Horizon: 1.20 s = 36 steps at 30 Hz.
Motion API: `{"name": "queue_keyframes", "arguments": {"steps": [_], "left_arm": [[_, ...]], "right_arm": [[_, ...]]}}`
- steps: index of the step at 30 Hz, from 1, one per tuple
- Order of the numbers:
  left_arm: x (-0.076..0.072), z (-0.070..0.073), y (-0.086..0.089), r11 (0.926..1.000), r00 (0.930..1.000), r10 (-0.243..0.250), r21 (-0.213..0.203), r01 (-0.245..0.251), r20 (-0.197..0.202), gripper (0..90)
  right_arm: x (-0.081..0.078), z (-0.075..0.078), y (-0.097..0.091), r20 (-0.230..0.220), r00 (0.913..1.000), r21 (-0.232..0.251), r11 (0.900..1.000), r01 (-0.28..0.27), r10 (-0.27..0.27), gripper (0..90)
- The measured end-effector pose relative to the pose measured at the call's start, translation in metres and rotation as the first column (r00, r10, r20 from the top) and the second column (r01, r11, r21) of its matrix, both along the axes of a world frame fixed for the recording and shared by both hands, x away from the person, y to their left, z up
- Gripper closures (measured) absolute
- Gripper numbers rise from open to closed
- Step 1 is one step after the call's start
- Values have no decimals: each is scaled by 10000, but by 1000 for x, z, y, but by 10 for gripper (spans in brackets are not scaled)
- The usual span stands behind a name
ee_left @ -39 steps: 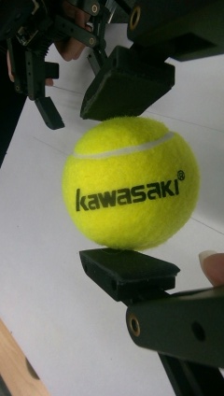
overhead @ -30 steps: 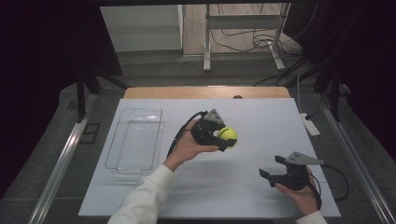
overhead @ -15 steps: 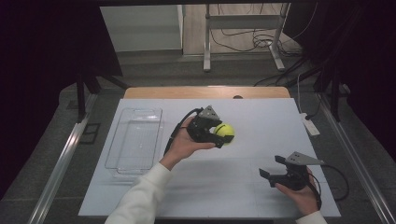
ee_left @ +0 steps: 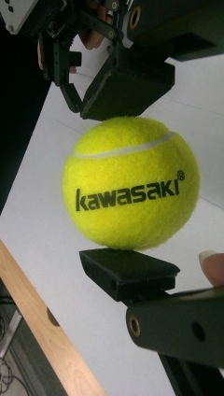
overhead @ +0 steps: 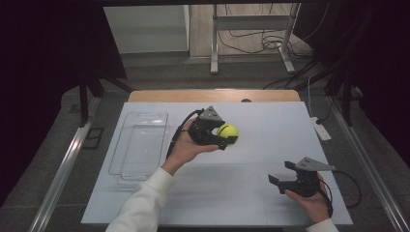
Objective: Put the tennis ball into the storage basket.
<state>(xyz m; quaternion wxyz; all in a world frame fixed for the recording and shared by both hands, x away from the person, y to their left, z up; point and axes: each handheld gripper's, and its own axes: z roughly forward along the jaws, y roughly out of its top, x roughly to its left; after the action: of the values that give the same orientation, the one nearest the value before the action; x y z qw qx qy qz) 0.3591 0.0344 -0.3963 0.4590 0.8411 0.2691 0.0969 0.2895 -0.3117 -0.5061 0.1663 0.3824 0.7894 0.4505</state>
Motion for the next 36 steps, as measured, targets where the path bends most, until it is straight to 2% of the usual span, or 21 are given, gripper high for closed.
{"name": "queue_keyframes", "arguments": {"steps": [16,36], "left_arm": [[-1,5,18,9986,9985,497,-184,-493,241,288],[0,8,31,9952,9946,942,-302,-929,431,289]], "right_arm": [[0,0,0,-22,10000,9,10000,28,-28,111],[0,1,0,57,10000,87,9999,67,-67,111]]}}
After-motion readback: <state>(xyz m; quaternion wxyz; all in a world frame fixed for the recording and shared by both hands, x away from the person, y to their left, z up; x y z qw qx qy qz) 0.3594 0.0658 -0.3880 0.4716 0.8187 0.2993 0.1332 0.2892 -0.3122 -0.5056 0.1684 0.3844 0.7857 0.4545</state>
